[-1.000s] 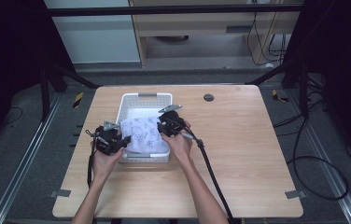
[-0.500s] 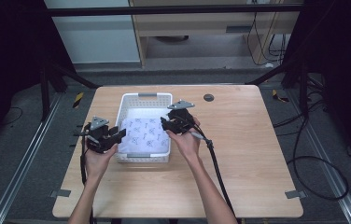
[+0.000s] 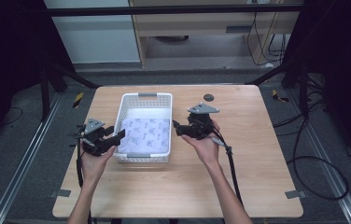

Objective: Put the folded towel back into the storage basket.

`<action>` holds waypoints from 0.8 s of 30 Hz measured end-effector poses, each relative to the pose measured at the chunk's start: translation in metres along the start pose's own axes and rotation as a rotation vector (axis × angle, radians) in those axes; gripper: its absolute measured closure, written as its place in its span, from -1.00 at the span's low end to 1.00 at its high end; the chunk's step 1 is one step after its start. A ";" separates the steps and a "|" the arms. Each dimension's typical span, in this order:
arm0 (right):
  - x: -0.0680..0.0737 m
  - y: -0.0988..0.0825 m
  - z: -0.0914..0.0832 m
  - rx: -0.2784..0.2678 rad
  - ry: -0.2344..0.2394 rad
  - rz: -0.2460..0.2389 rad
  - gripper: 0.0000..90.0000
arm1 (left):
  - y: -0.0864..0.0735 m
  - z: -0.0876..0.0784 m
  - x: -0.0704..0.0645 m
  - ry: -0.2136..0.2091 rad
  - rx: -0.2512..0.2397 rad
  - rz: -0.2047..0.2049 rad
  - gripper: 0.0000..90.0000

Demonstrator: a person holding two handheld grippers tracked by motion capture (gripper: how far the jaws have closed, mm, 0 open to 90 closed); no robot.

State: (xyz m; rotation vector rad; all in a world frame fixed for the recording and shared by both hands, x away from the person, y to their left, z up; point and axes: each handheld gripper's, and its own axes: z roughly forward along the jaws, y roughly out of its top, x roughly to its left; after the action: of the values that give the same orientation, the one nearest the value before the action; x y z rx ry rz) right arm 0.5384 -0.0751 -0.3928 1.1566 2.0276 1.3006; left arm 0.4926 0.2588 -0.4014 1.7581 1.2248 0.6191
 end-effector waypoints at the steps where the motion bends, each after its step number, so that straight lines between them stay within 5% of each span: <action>1: -0.005 -0.004 -0.007 -0.002 0.000 0.008 -0.53 | -0.002 0.000 0.000 0.000 -0.002 -0.001 -0.01; 15: -0.059 -0.063 -0.063 0.027 -0.011 0.025 -0.66 | -0.029 -0.010 0.011 0.005 -0.017 0.012 -0.21; 24: -0.098 -0.109 -0.086 0.079 -0.096 0.053 -0.69 | -0.049 -0.014 0.018 0.044 -0.018 0.036 -0.32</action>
State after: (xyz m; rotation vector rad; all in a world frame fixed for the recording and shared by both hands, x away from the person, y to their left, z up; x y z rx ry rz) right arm 0.4837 -0.2227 -0.4579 1.2913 2.0065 1.1760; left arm 0.4649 0.2867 -0.4384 1.7631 1.2163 0.6913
